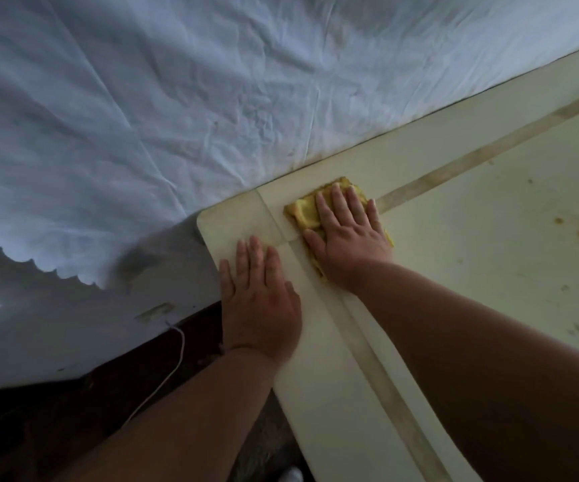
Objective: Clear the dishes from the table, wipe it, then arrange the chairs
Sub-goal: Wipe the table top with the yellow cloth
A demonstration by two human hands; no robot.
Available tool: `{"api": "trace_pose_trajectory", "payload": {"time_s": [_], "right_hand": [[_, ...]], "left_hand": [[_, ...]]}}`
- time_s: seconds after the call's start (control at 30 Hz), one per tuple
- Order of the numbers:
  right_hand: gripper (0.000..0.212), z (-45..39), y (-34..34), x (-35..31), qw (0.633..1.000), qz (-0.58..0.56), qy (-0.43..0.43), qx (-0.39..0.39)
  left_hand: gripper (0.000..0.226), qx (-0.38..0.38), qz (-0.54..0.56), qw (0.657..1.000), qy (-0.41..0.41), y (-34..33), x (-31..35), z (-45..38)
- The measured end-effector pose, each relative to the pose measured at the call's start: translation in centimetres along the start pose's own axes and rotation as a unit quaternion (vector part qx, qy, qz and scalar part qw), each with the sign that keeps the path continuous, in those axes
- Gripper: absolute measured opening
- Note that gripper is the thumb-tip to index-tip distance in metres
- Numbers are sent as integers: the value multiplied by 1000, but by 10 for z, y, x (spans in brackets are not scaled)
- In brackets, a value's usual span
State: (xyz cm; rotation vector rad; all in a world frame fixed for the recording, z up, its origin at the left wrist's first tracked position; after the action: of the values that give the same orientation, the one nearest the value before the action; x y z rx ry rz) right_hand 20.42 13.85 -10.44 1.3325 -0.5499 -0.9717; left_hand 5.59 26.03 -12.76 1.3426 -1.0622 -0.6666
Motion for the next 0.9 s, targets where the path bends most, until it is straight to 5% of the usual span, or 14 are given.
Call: {"api": "trace_pose_trajectory", "payload": {"time_s": [0.37, 0.9], "right_hand": [[83, 22, -4, -2, 1000, 6, 0, 13], [81, 256, -38, 53, 1000, -7, -15, -15]], "left_hand": [[67, -10, -13, 1000, 11, 3, 2, -1], [65, -137, -85, 982, 97, 31, 35, 61]]}}
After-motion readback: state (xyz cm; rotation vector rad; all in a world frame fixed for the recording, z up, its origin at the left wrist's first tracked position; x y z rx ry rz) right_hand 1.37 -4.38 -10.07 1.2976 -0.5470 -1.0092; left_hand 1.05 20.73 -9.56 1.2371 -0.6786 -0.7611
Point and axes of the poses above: each hand's wrist, its own z-axis away from the middle knuckle, its own y-axis out of the back of the hand, x = y × z, the point moved 2 cm from there along -z, towards the middle knuckle, and after that the axes turned 7 degrees about y, right-handed, at the moved point
